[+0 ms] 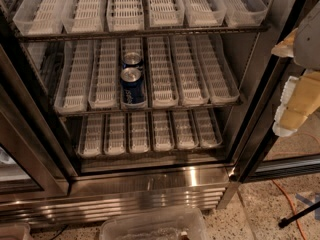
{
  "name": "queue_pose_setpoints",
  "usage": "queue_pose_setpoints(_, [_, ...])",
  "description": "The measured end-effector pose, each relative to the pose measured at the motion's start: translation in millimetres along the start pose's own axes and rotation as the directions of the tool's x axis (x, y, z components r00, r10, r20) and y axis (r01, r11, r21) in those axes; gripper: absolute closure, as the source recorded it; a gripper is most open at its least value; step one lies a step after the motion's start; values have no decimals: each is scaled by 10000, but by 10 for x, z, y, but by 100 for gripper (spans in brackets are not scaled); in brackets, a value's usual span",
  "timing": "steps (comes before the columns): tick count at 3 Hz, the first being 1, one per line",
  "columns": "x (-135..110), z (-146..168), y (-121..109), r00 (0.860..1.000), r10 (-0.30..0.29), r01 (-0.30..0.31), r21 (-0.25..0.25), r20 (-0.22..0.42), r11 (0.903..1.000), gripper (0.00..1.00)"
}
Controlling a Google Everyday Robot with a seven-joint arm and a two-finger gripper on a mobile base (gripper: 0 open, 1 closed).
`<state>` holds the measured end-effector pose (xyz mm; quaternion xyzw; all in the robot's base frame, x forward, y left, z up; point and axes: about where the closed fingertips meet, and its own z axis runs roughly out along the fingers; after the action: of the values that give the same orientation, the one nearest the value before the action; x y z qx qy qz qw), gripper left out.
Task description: Pick pepsi can from middle shelf of fridge
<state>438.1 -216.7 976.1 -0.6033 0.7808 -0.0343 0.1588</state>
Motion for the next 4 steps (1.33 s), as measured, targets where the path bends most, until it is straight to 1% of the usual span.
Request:
queue_pose_setpoints(1, [-9, 11, 3, 9999, 96, -97, 145, 47, 9998, 0])
queue_pose_setpoints(2, [-47, 94, 66, 9996, 132, -138, 231, 255, 9996, 0])
queue_pose_setpoints(3, [-127, 279, 168, 9948, 190, -211, 197, 1003, 9996, 0])
queue_pose_setpoints(4, [-292, 508, 296, 9722, 165, -224, 226, 2335, 9995, 0])
